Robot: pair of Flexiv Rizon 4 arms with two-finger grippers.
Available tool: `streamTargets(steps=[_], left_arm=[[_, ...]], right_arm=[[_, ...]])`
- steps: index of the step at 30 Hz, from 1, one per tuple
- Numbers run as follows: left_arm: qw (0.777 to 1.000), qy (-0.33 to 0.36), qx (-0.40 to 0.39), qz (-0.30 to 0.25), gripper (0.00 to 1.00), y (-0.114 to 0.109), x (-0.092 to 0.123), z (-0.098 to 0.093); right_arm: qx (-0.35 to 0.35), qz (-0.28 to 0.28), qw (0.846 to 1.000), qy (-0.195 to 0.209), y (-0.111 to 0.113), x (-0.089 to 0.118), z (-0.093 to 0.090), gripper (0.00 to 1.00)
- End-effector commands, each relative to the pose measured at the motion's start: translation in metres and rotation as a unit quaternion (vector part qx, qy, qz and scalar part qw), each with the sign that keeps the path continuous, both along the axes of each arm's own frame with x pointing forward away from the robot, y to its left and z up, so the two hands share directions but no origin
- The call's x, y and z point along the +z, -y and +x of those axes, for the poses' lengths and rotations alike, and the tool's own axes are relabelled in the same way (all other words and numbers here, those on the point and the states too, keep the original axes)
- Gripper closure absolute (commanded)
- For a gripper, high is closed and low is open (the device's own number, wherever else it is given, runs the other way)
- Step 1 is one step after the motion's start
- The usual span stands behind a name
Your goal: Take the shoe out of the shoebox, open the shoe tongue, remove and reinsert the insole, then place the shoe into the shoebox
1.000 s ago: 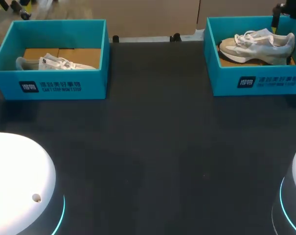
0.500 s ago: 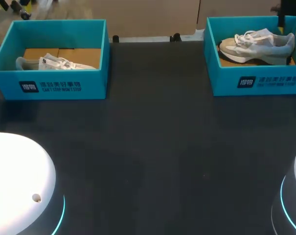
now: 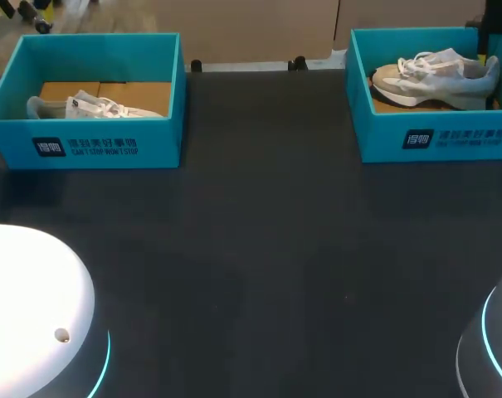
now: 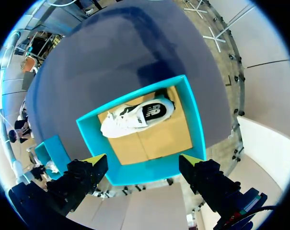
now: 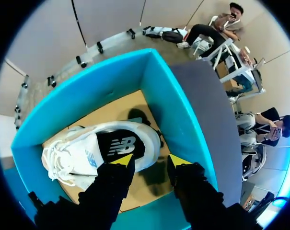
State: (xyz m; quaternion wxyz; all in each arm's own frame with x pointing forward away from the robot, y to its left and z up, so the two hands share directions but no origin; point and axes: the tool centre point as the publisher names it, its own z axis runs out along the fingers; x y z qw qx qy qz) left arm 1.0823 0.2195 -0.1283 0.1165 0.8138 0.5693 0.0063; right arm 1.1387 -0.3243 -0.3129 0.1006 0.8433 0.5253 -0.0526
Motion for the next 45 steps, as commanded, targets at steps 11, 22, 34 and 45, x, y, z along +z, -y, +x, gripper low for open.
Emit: streamTargets(steps=[11,22,34,45], left_arm=[[1.000,0.001,0.000,0.001,0.00,0.000,0.000,-0.001],[1.000,0.001,0.000,0.001,0.00,0.000,0.000,-0.001],[1.000,0.001,0.000,0.001,0.00,0.000,0.000,-0.001],[1.000,0.001,0.000,0.001,0.00,0.000,0.000,-0.001]], right_arm=[[0.004,0.000,1.000,-0.010,0.017,-0.026,0.016,0.53],[0.008,-0.008,1.000,-0.012,0.025,-0.042,0.024,0.54],[0.002,-0.006,1.000,-0.016,0.031,-0.060,0.025,0.53],[-0.003,-0.002,1.000,-0.028,0.031,-0.078,0.020,0.52]])
